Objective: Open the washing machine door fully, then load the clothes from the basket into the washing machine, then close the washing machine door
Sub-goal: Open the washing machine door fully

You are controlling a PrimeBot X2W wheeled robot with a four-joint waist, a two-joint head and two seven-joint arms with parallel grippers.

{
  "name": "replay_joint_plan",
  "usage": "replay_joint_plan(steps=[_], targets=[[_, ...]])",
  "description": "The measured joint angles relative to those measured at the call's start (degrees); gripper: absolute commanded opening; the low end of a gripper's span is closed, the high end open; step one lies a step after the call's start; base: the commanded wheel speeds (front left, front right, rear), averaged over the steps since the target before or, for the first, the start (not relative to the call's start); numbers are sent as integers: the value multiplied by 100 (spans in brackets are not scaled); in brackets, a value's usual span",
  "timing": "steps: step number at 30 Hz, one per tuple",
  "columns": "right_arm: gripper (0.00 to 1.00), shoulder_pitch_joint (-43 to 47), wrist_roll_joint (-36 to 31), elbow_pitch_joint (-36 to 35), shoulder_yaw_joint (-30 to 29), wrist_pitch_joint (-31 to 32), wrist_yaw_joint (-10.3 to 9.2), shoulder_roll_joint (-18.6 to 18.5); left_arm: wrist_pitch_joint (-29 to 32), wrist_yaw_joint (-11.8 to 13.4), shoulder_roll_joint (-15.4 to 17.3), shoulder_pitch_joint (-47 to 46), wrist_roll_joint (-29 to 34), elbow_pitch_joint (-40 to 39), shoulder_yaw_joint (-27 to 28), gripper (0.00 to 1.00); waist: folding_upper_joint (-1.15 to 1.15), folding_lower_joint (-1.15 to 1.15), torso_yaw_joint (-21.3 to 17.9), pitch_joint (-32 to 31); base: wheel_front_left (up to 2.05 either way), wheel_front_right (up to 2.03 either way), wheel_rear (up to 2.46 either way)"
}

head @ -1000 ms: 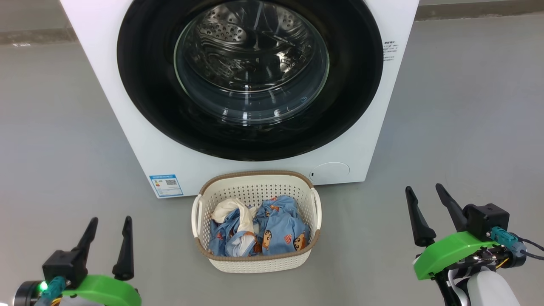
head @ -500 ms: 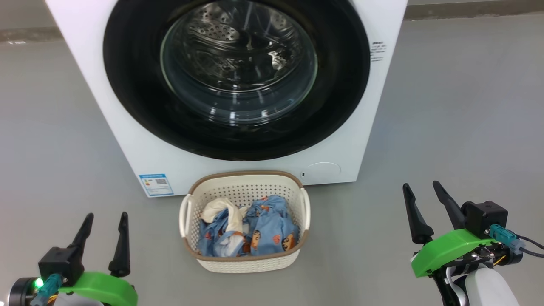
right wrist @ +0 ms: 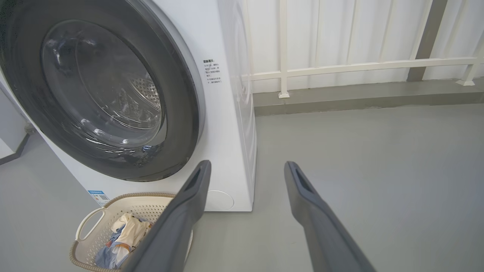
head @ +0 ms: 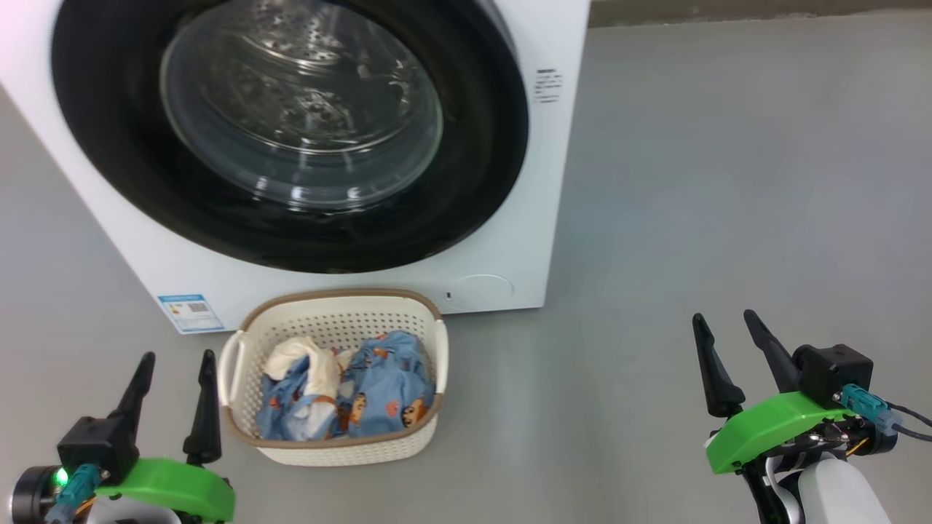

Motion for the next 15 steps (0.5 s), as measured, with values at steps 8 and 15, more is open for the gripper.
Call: replay_joint_plan(steps=[8,15], targets=[[100,-2,9,-2,-4,-47,0,-4,0,-53,-100,0,3,-18,12,100,0,0,0,97,53,53,-105],[100,-10,9,1,-7,-69,0,-1,0,-82,-105,-3,62,-73,46,100,0,0,6,147,4,4,-8]])
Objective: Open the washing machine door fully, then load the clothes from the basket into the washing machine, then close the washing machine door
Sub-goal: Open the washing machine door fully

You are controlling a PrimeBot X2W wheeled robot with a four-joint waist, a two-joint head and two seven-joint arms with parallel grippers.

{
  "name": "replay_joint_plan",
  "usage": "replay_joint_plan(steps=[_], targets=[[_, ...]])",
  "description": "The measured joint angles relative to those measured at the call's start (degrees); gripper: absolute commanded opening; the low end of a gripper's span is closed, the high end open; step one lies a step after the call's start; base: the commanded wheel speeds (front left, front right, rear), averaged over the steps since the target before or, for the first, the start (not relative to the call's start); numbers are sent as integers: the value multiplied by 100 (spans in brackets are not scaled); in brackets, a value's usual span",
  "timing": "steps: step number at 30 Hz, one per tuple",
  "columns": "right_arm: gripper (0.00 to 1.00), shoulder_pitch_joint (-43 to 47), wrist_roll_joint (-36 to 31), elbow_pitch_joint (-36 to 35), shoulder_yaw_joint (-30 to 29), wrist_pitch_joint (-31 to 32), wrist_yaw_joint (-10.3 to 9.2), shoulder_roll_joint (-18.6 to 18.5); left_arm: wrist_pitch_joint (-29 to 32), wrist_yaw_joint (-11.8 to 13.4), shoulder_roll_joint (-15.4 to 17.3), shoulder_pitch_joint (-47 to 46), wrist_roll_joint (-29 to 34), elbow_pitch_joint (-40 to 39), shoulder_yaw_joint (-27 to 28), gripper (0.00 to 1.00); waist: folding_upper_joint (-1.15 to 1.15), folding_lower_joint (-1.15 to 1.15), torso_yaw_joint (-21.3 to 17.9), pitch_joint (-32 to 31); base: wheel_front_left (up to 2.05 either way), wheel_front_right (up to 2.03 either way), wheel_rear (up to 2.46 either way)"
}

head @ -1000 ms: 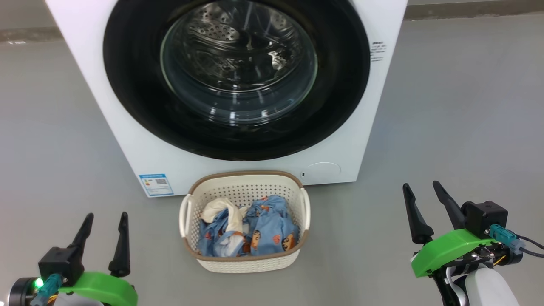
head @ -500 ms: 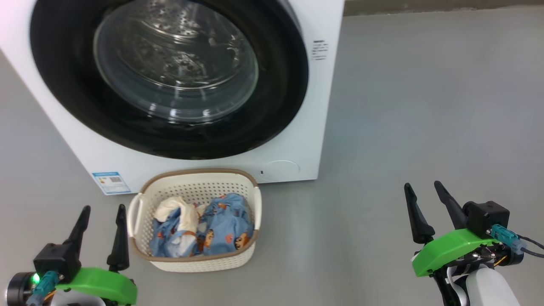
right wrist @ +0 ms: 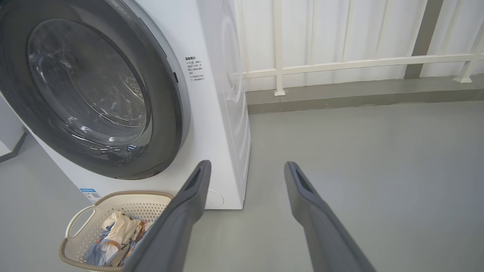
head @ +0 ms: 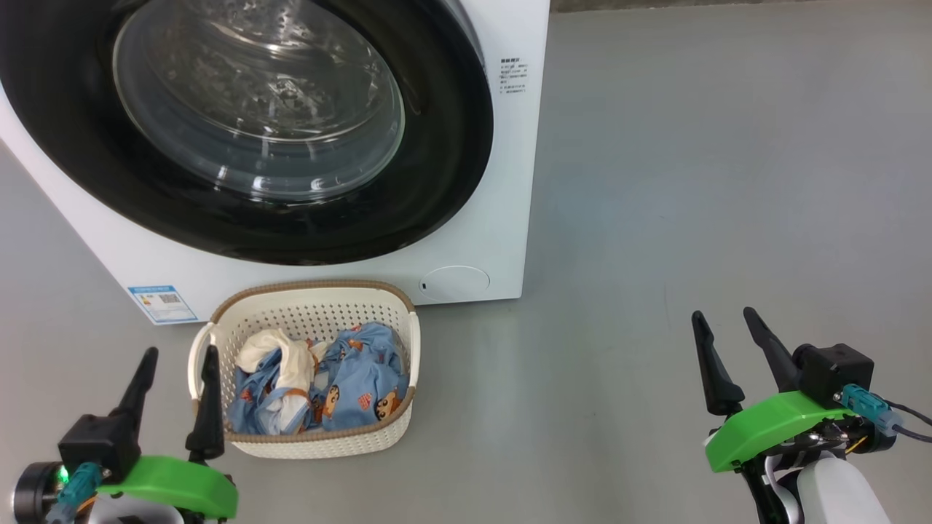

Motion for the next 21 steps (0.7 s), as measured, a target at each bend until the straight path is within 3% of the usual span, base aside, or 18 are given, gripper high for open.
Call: replay_joint_plan(steps=[21], targets=[[100,-108,77,2,-144,-149,0,1,0,-121,-108,1,153,-191,78,100,0,0,34,93,0,0,0]])
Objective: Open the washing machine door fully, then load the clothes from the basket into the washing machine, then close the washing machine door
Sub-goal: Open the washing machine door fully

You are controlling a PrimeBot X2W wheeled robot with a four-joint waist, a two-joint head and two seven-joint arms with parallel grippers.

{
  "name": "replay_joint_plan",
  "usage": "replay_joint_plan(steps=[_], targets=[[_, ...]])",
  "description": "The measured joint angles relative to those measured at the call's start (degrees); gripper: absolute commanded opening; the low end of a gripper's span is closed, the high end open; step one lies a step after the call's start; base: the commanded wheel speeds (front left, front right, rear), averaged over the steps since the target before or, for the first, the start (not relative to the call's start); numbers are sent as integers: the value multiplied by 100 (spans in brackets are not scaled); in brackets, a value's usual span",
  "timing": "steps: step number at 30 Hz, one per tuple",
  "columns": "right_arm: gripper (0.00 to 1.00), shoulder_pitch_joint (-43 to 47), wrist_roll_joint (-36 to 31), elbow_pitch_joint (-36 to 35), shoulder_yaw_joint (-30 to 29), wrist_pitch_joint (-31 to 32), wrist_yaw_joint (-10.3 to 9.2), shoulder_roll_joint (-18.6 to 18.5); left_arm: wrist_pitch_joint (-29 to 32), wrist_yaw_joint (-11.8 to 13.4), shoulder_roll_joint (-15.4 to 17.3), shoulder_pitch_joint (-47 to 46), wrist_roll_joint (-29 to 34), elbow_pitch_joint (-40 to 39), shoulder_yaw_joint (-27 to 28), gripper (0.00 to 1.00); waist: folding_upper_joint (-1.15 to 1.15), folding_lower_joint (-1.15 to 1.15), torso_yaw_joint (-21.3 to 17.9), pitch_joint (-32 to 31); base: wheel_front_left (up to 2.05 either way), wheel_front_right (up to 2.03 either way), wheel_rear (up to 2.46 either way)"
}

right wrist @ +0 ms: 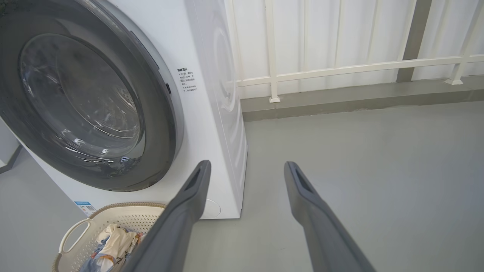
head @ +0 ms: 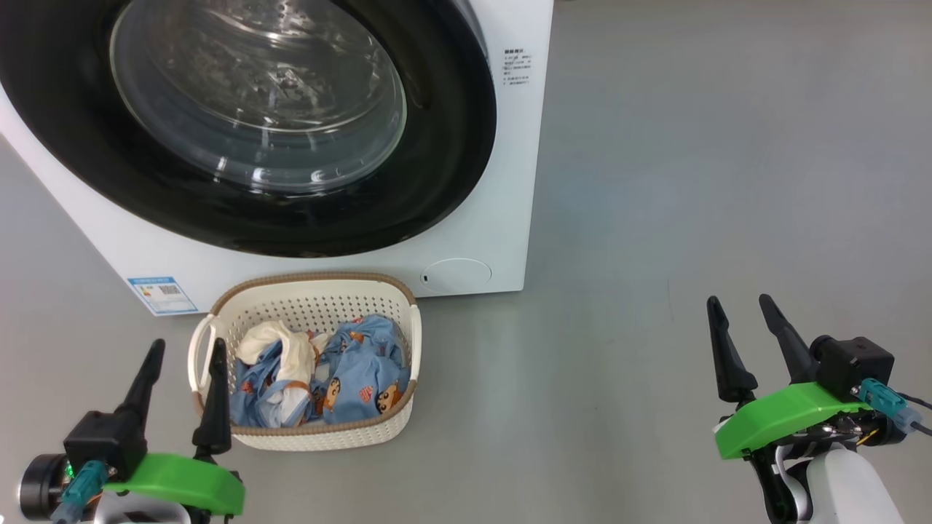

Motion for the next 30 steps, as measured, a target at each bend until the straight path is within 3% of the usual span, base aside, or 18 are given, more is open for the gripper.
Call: replay_joint_plan(steps=[9,22,27,28,29,30], targets=[[100,-521,90,-85,-165,-38,0,10,0,-8,-71,-4,0,-15,4,100,0,0,55,178,0,0,0],[100,-3059,1597,-149,-884,141,0,-58,0,-100,-119,-250,2,-21,-99,100,0,0,249,558,0,0,0],[100,-3944,2384,203,-1239,372,0,-67,0,-108,-137,-459,2,1,-170,100,0,0,376,712,0,0,0],[88,-4091,2569,327,-1336,435,0,-68,0,-108,-140,-503,2,1,-187,100,0,0,404,741,0,0,0],[42,-4234,2825,495,-1455,483,0,-70,0,-109,-142,-533,2,7,-205,100,0,0,432,770,0,0,0],[9,-4365,3073,681,-1564,524,0,-70,0,-109,-146,-560,2,12,-223,100,0,0,458,800,0,0,0]])
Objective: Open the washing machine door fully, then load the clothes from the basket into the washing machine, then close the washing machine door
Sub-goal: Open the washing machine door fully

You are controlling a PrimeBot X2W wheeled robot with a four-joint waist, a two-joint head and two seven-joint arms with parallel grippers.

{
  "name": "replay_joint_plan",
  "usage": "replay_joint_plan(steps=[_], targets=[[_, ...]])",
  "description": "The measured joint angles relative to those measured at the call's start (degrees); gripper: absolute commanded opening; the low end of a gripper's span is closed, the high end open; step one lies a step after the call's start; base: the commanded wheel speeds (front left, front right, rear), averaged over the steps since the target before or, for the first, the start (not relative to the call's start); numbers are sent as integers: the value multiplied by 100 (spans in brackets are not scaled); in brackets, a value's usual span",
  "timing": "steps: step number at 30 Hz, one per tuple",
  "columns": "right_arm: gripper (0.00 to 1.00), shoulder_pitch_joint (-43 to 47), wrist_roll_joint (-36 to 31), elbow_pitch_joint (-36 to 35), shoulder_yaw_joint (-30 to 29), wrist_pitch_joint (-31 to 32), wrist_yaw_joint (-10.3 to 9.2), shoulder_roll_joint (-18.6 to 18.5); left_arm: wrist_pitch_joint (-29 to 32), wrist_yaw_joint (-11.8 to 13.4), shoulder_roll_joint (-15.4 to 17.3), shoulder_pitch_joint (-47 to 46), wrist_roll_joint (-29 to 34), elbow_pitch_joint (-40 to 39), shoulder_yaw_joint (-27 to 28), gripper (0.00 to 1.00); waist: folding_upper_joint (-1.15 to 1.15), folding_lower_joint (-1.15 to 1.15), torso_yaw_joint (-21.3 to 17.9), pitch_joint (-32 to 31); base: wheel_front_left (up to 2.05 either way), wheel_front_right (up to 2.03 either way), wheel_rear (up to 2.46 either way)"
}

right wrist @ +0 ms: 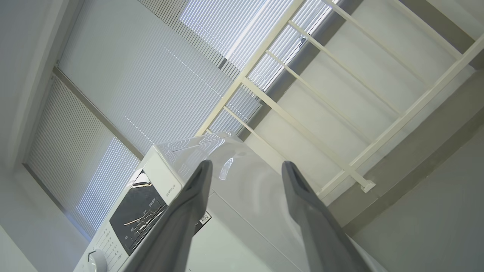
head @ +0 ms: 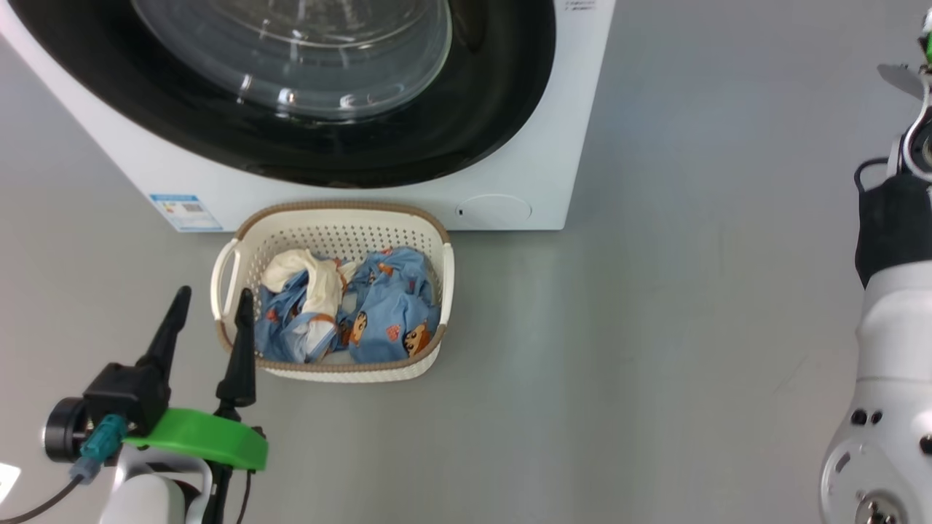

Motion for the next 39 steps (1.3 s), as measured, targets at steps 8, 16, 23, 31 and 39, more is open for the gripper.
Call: replay_joint_plan(steps=[8,16,23,31,39], targets=[[0,-669,1132,1502,-661,331,0,-3,0,-43,-63,-128,-2,63,-155,100,0,0,185,287,0,0,0],[0,-1376,1468,2577,-716,1014,0,-20,0,-47,-81,-342,-18,73,-254,100,0,0,325,637,0,0,0],[0,-1914,1602,3055,-568,1853,0,-25,-1,-48,-108,-504,-34,74,-323,100,0,0,457,916,0,0,0],[0,-2356,1469,3360,-298,2553,0,-26,0,-48,-124,-608,-79,59,-383,100,0,0,609,1157,0,0,0],[0,-2723,1081,3459,-215,2814,0,-45,0,-48,-163,-698,-122,21,-475,100,0,0,742,1382,0,0,0]])
